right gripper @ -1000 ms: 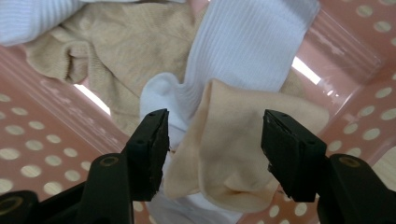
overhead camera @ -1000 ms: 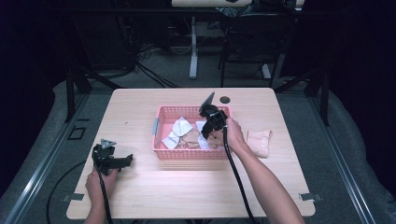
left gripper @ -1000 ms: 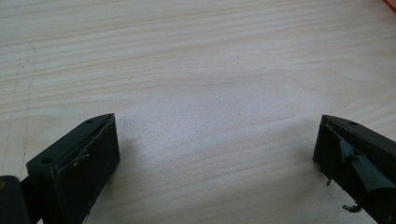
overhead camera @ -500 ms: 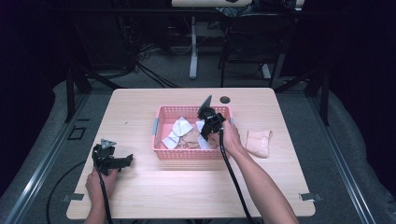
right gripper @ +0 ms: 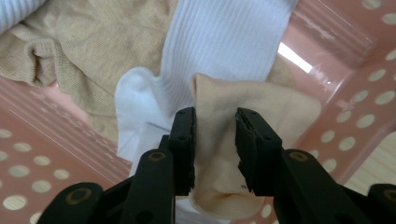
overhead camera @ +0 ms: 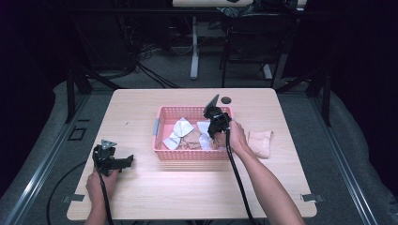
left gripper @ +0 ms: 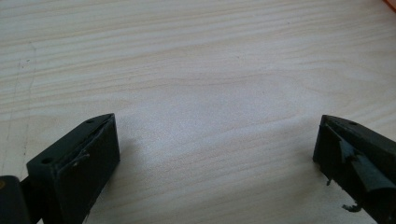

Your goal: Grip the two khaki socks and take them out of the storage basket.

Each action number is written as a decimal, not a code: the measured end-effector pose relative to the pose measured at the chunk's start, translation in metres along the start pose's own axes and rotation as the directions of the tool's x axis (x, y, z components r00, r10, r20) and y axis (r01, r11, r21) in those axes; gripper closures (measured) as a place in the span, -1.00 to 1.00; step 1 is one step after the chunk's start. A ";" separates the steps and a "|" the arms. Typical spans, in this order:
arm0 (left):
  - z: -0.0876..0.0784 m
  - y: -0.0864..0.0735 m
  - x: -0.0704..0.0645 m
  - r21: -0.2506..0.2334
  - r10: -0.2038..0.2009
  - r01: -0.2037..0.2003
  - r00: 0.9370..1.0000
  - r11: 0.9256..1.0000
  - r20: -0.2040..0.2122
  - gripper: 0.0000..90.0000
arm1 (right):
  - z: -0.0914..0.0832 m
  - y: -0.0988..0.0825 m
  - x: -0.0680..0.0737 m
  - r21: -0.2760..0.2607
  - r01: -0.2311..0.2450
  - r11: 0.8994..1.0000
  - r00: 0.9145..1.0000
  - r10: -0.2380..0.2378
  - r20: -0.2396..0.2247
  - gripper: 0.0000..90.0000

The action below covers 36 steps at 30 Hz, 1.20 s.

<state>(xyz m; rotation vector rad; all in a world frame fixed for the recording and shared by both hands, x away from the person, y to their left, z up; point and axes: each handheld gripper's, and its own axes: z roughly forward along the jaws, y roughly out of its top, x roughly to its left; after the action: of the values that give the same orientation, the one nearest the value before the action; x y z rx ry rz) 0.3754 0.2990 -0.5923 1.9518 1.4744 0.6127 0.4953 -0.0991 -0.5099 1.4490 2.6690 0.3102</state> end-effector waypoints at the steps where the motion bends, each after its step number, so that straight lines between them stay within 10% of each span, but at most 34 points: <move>1: 0.000 0.000 0.000 0.000 0.000 0.000 1.000 1.000 0.000 -0.99 | 0.000 -0.001 -0.001 -0.001 -0.003 1.000 1.000 0.003 -0.003 0.68; 36: 0.000 0.000 0.000 -0.003 -0.004 0.004 1.000 1.000 -0.001 -0.99 | -0.071 -0.014 -0.016 -0.176 0.003 0.984 0.990 -0.027 -0.137 0.93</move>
<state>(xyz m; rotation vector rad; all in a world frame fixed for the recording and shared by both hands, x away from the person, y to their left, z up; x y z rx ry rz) 0.3756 0.2986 -0.5924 1.9462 1.4766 0.6142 0.4800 -0.1299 -0.4439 1.4020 2.6760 0.6503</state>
